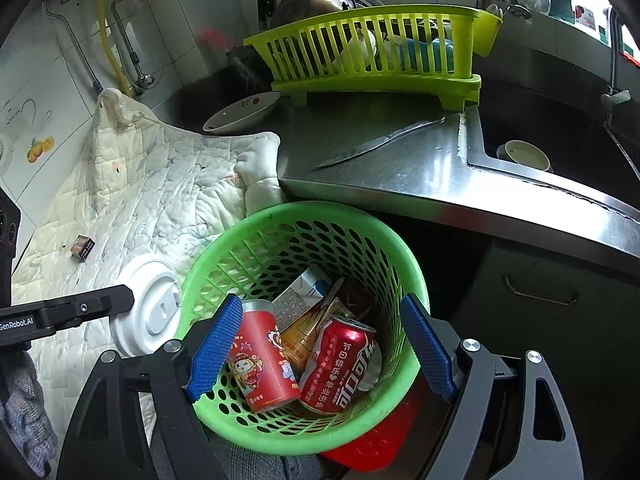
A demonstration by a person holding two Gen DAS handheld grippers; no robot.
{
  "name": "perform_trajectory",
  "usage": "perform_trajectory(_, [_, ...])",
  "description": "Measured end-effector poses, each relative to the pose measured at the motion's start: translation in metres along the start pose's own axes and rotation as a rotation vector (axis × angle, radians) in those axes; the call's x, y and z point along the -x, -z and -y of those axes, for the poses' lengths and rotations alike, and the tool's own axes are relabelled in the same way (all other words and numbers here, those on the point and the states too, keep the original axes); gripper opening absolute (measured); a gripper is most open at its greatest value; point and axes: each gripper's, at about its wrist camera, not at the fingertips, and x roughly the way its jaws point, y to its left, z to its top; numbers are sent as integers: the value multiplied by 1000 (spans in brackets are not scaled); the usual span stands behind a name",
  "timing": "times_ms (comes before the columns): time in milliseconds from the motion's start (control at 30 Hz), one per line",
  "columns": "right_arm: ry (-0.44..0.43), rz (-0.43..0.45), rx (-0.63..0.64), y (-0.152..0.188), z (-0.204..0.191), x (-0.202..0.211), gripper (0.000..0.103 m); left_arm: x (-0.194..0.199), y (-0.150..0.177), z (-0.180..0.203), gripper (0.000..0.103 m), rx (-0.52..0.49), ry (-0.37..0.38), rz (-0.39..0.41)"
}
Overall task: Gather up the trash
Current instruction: 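Drop the white lid into the green basket by opening the left gripper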
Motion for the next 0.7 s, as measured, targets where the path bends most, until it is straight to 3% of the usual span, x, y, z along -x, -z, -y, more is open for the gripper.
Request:
perform_trajectory(400, [15,36,-24,1,17,18,78,-18,-11,27,8,-40,96,0])
perform_trajectory(433, [15,37,-26,1,18,19,78,-20,-10,26,11,-32,114,-6])
perform_trajectory(533, [12,39,-33,2,21,20,78,-25,-9,21,36,-4,114,-13])
perform_trajectory(700, [7,36,-29,2,19,20,78,-16,-7,13,36,-7,82,2])
